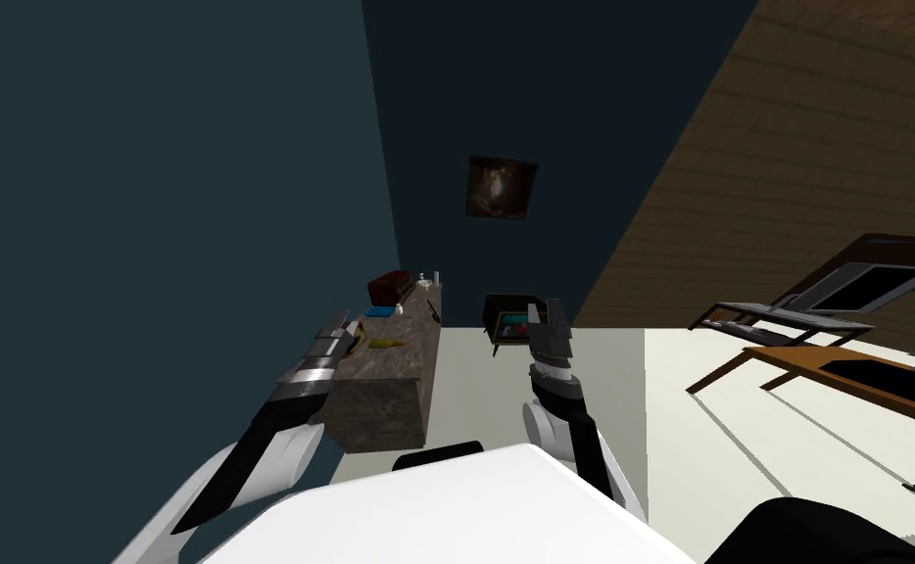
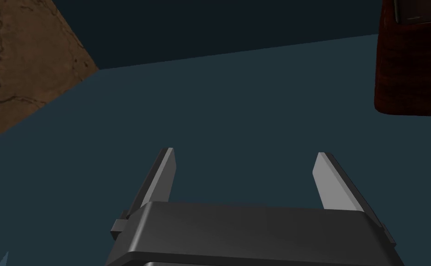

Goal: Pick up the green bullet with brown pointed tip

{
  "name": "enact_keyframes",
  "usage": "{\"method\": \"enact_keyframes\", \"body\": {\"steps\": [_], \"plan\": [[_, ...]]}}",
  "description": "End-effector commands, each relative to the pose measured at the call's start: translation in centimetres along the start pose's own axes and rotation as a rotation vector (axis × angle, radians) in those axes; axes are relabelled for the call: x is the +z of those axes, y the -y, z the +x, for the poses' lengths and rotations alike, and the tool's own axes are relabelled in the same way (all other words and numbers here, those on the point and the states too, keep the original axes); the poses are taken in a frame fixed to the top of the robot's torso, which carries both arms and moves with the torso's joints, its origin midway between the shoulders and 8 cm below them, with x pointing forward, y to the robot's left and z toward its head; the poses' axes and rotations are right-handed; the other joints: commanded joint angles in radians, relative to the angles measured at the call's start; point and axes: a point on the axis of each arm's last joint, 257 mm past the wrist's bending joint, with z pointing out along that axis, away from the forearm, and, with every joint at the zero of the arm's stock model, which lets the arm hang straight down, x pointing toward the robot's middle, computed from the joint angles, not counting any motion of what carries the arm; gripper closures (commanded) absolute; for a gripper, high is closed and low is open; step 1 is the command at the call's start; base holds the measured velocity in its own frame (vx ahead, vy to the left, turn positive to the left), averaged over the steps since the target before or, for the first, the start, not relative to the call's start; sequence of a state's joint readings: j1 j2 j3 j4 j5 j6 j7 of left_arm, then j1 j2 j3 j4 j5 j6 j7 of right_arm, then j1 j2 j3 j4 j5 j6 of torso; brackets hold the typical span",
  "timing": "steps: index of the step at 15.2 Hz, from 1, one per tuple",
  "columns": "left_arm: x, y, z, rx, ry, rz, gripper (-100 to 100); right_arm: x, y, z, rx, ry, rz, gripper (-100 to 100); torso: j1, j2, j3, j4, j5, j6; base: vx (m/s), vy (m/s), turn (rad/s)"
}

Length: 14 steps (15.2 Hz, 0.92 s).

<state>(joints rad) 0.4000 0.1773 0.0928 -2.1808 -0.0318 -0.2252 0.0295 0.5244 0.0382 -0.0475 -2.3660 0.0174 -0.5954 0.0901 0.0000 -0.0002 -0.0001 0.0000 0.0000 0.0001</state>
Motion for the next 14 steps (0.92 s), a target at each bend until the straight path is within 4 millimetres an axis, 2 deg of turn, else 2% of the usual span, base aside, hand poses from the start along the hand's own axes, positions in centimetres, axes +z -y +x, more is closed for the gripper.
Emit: {"method": "enact_keyframes", "body": {"steps": [1, 8, 10, 14], "plan": [[0.5, -1.5, -0.1, 0.025, -0.015, -0.045, -100, 0.0, 0.0, 0.0, 0.000, 0.000, 0.000, 0, 0.000, 0.000, 0.000, 0.000, 0.000, 0.000, -0.002, -0.007, -0.048], [1.8, -5.1, -1.2, 0.076, -0.026, -0.160, -100, 0.0, 0.0, 0.0, 0.000, 0.000, 0.000, 0, 0.000, 0.000, 0.000, 0.000, 0.000, 0.000, -0.003, -0.005, -0.038], [1.8, -5.5, -1.3, 0.077, -0.025, -0.177, -100, 0.0, 0.0, 0.0, 0.000, 0.000, 0.000, 0, 0.000, 0.000, 0.000, 0.000, 0.000, 0.000, -0.002, -0.004, -0.027], [2.5, -8.1, -2.4, 0.106, -0.019, -0.261, -100, 0.0, 0.0, 0.0, 0.000, 0.000, 0.000, 0, 0.000, 0.000, 0.000, 0.000, 0.000, 0.000, -0.003, -0.006, -0.049]]}}
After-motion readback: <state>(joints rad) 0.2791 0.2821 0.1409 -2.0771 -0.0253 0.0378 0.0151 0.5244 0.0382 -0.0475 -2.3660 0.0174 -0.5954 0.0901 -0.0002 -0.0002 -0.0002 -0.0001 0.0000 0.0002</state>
